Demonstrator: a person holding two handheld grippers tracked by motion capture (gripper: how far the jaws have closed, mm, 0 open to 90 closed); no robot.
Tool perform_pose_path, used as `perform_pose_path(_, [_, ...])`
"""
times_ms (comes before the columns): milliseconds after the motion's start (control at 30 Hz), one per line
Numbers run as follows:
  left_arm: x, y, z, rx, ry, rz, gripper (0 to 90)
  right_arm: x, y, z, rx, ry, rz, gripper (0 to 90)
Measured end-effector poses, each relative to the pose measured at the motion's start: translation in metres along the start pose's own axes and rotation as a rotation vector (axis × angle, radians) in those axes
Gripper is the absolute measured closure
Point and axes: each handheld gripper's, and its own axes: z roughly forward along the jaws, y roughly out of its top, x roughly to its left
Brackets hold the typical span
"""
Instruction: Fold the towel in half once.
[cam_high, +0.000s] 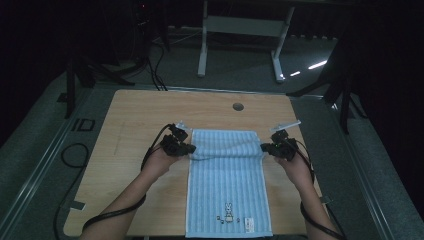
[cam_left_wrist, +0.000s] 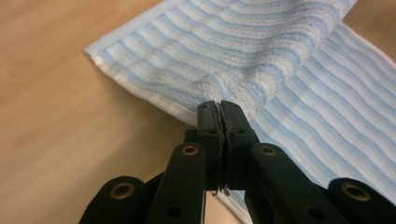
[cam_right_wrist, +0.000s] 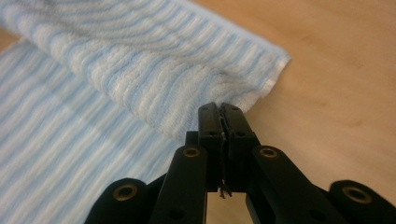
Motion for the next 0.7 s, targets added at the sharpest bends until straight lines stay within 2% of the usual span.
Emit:
perform_pose_path(100, [-0.009, -0.015, 0.003, 0.017, -0.015, 0.015, 86.9, 0.012, -0.02, 0.0, 0.021, 0.015, -0.026, 87.6])
perform_pose_path(167, [-0.009, -0.015, 0.003, 0.017, -0.015, 0.015, 86.7, 0.014, -0.023, 0.002, 0.029, 0.013, -0.029, 87.6])
perform_pose_path(200, [-0.017, -0.03, 0.011, 0.033, -0.016, 0.021, 86.6, 0.019, -0.032, 0.007, 0.051, 0.019, -0.025, 87.7])
perform_pose_path(233, [-0.017, -0.034, 0.014, 0.039, -0.028, 0.017, 86.2, 0.02, -0.036, 0.009, 0.052, 0.022, -0.023, 87.7])
perform_pose_path(300, [-0.018, -0.041, 0.018, 0.052, -0.023, 0.017, 86.0, 0.023, -0.043, 0.015, 0.079, 0.027, -0.029, 87.6])
perform_pose_path(467, [-0.016, -0.049, 0.023, 0.064, -0.04, 0.001, 85.5, 0.024, -0.057, 0.027, 0.112, 0.05, -0.015, 87.4])
perform_pose_path(600, [-0.017, -0.053, 0.025, 0.089, -0.03, 0.022, 84.5, 0.025, -0.059, 0.03, 0.113, 0.047, -0.013, 87.4])
perform_pose_path(700, [-0.016, -0.056, 0.025, 0.074, -0.035, 0.004, 82.9, 0.027, -0.061, 0.031, 0.106, 0.036, -0.019, 86.8])
